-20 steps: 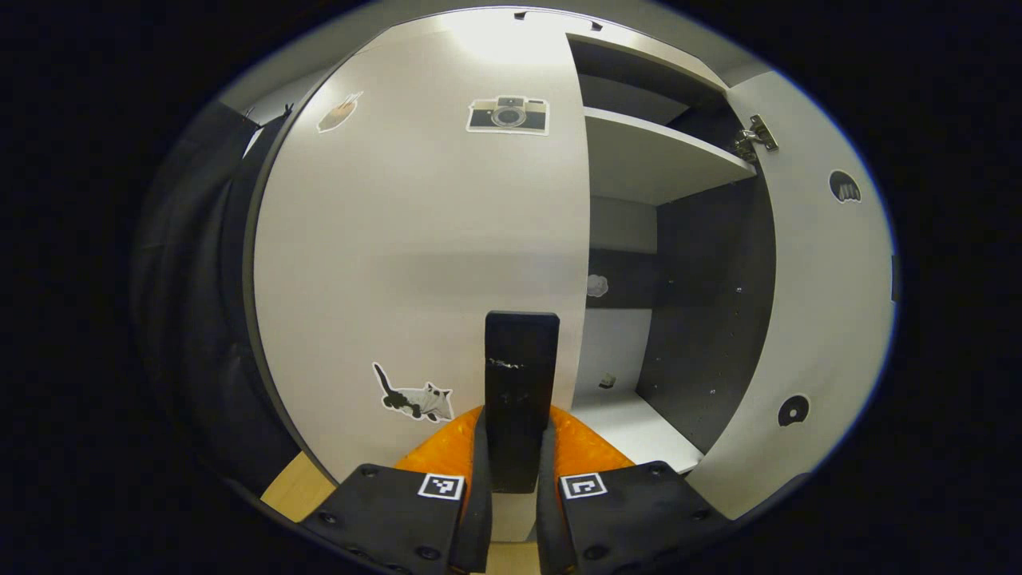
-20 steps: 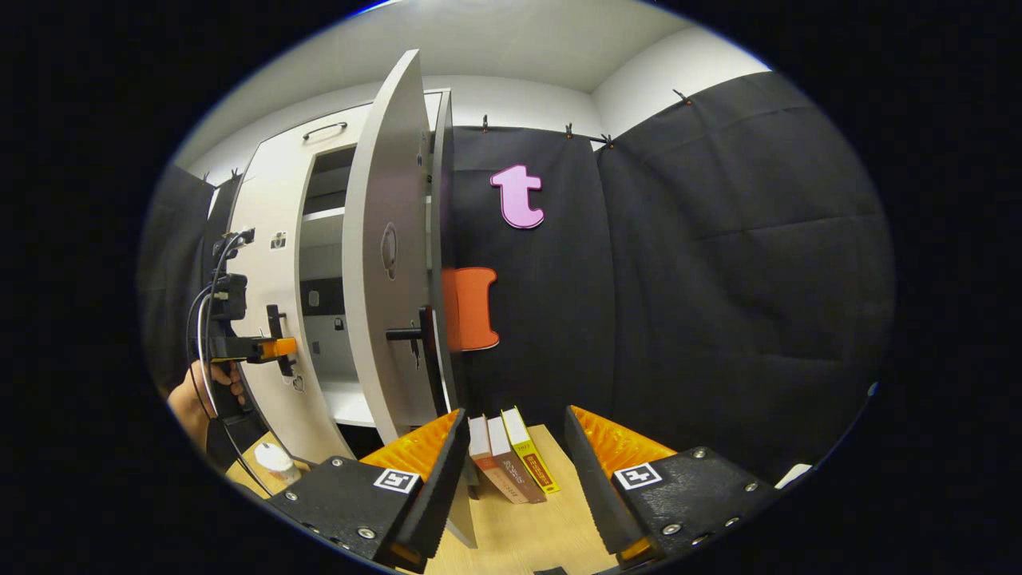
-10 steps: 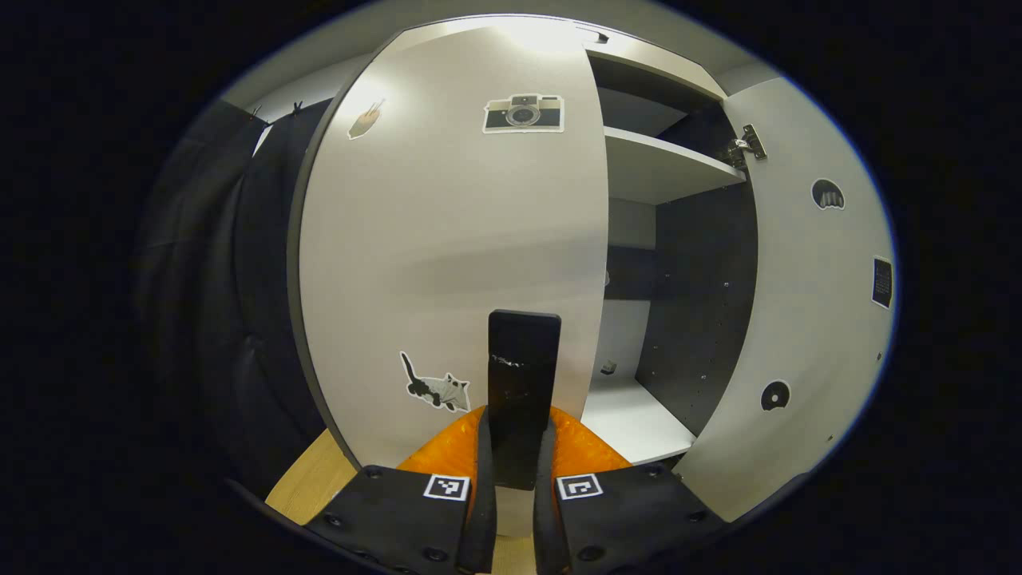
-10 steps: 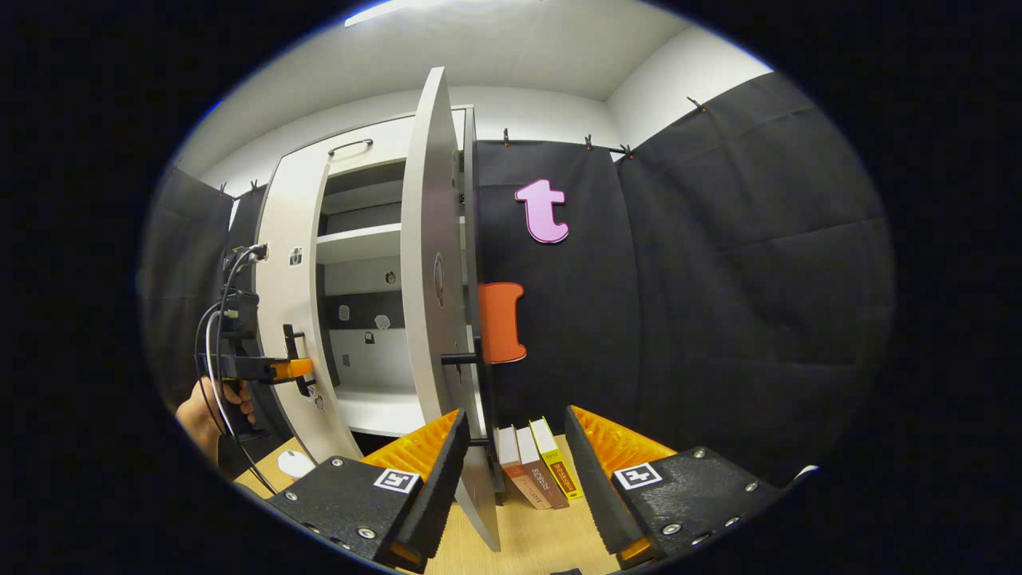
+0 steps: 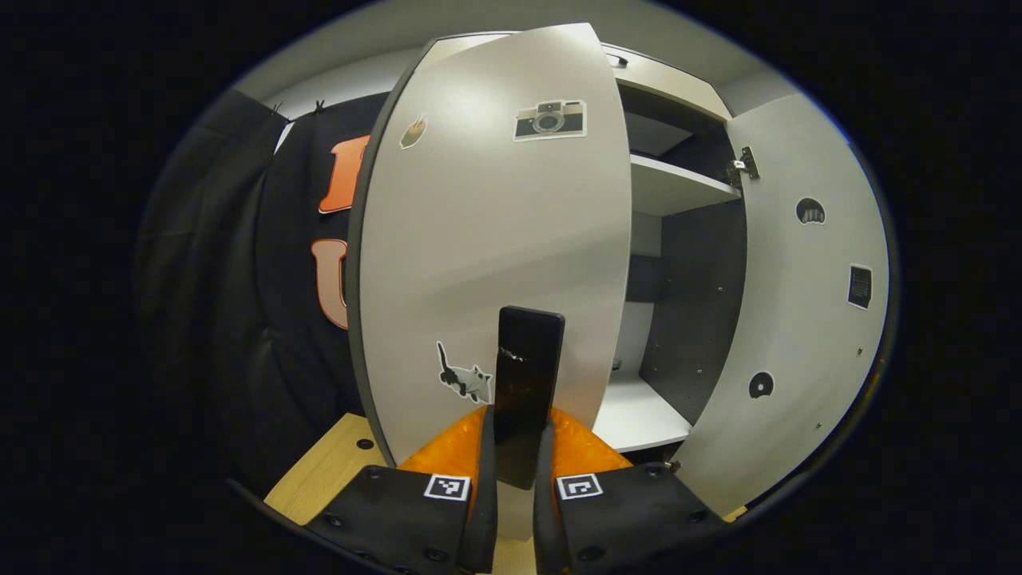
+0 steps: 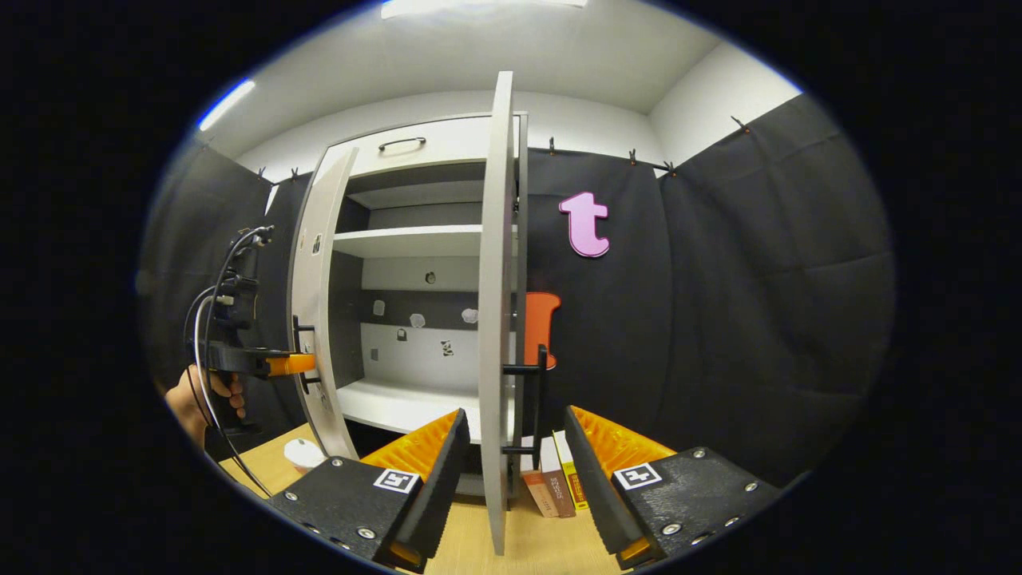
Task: Open the right door of the double-door shoe cabinet with the right hand, and open the left door with the left hand.
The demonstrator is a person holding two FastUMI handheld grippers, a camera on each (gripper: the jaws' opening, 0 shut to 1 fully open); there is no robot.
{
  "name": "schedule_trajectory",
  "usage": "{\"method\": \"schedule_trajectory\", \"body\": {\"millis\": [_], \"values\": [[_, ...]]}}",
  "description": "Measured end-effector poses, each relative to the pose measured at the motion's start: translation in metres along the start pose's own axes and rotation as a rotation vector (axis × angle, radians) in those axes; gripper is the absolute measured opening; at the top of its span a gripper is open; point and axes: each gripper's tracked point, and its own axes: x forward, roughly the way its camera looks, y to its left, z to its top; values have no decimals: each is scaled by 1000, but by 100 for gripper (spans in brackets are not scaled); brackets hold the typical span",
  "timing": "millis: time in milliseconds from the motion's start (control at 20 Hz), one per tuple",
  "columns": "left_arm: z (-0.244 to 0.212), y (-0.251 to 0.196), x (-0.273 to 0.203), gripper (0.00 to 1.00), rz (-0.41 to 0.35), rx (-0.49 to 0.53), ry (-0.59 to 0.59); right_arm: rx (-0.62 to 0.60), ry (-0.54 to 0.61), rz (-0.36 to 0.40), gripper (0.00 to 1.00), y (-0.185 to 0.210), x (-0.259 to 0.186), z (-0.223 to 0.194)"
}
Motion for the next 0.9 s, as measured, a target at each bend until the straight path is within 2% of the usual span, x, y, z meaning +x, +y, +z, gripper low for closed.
{"method": "schedule_trajectory", "body": {"millis": [200, 250, 300, 350, 400, 600, 700, 800, 850, 900], "values": [[-2, 12, -17, 25, 22, -5, -1, -5, -6, 62, 74, 28, 10, 0], [-2, 15, -20, 20, 27, -7, -1, -10, -5, 77, 74, 34, 11, -2], [-2, 19, -24, 20, 31, -3, -1, -13, -1, 88, 79, 39, 14, -4], [0, 23, -28, 20, 42, 0, -2, -15, 5, 100, 79, 44, 16, -7], [0, 27, -29, 20, 51, 3, -5, -19, 12, 97, 74, 47, 19, -8], [1, 43, -34, 19, 95, 12, -21, -74, -1, 81, 76, 52, 19, -5], [3, 55, -36, 18, 137, 22, -30, -69, -14, 101, 76, 62, 17, -1], [3, 63, -39, 15, 163, 29, -35, -62, -31, 127, 81, 74, 14, 5], [3, 66, -41, 15, 176, 20, -35, -63, -37, 137, 76, 79, 14, 7], [6, 69, -42, 14, 187, 18, -47, -66, -43, 148, 76, 86, 14, 9]]}}
